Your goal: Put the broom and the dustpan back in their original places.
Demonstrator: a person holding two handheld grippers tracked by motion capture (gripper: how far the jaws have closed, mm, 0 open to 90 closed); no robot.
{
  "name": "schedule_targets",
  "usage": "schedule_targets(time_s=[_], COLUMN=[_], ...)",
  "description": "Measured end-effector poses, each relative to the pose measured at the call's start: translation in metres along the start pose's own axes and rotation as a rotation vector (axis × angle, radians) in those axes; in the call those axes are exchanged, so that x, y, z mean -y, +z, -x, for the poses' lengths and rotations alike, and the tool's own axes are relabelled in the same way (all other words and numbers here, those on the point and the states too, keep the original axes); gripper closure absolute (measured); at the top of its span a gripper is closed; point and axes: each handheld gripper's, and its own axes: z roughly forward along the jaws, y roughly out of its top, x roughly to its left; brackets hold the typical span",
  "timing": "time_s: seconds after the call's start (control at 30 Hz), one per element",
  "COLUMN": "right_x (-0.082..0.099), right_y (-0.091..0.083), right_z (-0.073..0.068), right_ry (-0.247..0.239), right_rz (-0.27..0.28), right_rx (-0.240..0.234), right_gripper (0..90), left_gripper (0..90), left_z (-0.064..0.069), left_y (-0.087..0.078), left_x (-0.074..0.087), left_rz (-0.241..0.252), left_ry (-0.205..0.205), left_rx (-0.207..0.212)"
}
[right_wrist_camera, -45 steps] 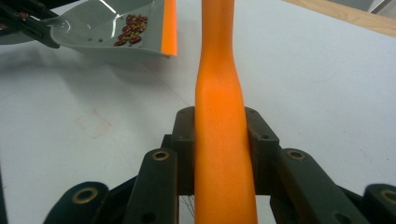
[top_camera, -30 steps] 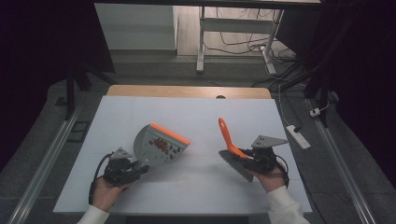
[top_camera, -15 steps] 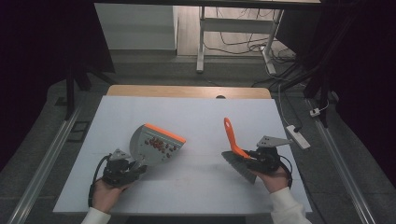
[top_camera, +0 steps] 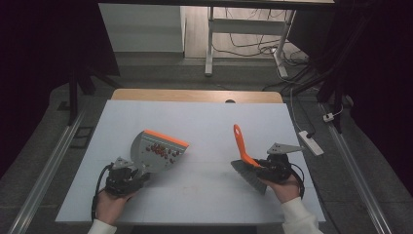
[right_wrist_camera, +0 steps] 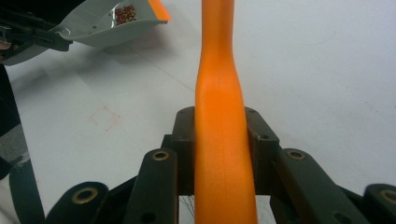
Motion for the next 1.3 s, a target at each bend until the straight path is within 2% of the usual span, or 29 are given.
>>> schedule_targets(time_s=[0.13,0.4,0.8,1.07,1.3], right_x=[0.000,0.001,0.002,0.008,0.016], right_y=[0.001,0.005,0.008,0.008,0.007], right_z=[-0.002,-0.004,-0.006,0.000,0.009], right_ry=[-0.006,-0.009,-0.013,0.040,0.100], right_rz=[-0.010,-0.022,-0.036,-0.062,-0.081], right_rx=[0.000,-0.004,0.000,-0.002,-0.012], right_gripper=[70.2,70.2,70.1,70.2,70.1], left_gripper=[61.8,61.8,61.8,61.8,61.8], left_z=[0.001,-0.002,-0.004,-0.009,-0.012], left_y=[-0.004,-0.007,-0.006,-0.005,-0.003], left_x=[0.003,0.008,0.011,0.013,0.014], left_rz=[0.013,0.018,0.022,0.020,0.021], left_ry=[-0.029,-0.061,-0.081,-0.124,-0.144], left_rx=[-0.018,-0.062,-0.095,-0.127,-0.139])
